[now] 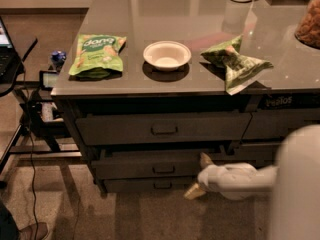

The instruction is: Open middle drawer

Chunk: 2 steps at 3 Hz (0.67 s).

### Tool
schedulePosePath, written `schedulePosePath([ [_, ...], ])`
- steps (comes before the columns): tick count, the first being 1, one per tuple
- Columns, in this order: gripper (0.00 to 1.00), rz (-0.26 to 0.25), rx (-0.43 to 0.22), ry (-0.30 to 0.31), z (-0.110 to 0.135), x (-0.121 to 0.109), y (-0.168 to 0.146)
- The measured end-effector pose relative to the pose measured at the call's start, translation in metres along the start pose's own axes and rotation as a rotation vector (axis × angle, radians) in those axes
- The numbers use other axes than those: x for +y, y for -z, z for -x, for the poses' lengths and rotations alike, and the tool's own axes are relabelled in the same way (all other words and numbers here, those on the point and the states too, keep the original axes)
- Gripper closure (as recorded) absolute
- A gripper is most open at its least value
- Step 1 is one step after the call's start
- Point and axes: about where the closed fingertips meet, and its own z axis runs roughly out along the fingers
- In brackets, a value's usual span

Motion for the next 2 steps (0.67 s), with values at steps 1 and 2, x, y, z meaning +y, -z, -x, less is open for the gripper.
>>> schedulePosePath([
  [1,0.0,-0.019,0.014,-0.046,-0.0285,0.0013,0.0198],
  [2,0.0,-0.017,0.007,-0.051,-0.0255,0.0038,0.0208],
])
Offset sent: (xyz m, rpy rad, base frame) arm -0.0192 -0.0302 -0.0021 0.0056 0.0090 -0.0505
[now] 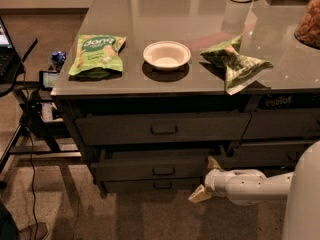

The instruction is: Open middle drawer

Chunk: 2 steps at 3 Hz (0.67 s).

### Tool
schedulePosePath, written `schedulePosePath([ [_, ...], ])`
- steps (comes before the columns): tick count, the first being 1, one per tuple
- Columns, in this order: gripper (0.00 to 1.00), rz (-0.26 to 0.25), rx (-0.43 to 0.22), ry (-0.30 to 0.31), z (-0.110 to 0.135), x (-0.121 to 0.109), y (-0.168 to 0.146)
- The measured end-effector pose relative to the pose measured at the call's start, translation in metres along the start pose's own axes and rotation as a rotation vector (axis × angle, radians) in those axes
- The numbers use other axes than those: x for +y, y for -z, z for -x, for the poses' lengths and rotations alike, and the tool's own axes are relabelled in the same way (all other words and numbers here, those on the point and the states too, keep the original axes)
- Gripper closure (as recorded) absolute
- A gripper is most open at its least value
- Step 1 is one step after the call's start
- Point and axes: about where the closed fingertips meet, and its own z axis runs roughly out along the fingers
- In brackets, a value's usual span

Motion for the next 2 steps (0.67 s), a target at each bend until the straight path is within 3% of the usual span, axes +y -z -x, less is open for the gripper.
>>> schedulePosePath([
  [1,0.0,-0.012,-0.025,0.023,0.021,-0.001,0.011],
  [2,0.0,-0.036,-0.054,0.065,0.057,-0.003,0.033],
])
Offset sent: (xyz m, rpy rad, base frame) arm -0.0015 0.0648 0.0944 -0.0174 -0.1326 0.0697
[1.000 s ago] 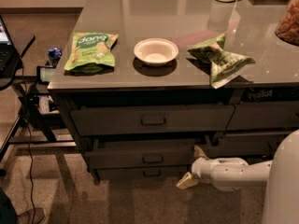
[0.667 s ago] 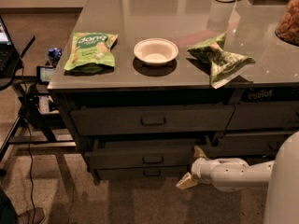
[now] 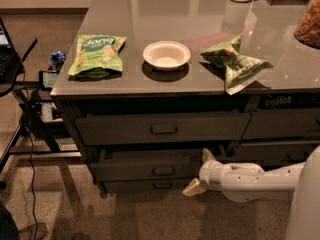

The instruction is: Open middle drawer

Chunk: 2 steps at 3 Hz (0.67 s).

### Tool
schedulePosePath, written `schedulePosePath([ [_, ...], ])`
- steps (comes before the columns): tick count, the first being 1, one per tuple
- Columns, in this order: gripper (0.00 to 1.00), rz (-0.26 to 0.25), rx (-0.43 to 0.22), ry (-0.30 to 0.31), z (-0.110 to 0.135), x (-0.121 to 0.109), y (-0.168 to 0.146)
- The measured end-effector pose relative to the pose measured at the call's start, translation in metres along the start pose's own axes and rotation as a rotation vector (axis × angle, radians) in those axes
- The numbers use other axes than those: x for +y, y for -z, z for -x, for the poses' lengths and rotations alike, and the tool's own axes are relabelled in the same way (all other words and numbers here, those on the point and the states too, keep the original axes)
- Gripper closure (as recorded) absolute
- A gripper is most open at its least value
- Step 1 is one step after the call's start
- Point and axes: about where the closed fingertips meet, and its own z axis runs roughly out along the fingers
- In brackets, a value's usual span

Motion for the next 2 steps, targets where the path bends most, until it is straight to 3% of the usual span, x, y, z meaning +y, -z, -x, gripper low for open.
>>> schedulePosePath([
  [2,0.0,0.031,-0.012,-0.005,0.007,0.005,-0.025],
])
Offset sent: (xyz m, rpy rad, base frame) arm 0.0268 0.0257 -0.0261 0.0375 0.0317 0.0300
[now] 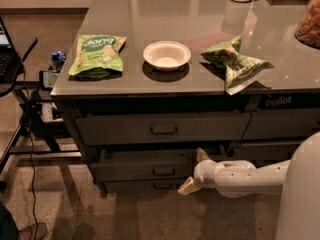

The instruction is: Open middle drawer

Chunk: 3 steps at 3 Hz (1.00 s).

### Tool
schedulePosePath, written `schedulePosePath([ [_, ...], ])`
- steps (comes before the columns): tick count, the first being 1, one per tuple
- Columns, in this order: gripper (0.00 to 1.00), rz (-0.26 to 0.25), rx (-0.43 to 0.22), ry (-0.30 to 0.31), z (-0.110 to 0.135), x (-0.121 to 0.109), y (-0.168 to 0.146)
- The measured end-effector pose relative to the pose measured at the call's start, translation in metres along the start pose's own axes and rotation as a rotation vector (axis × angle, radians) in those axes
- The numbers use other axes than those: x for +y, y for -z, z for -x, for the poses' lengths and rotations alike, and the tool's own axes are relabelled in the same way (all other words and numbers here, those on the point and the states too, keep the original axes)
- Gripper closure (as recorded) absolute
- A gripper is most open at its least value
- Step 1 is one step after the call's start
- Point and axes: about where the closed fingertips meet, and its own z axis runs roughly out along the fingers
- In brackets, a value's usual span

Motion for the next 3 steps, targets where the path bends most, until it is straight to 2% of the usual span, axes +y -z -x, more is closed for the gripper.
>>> schedulePosePath([
  [2,0.0,0.041,-0.005,0.036,0.021,0.0,-0.03],
  [3,0.0,0.065,0.008,0.049,0.023,-0.003,-0.046],
])
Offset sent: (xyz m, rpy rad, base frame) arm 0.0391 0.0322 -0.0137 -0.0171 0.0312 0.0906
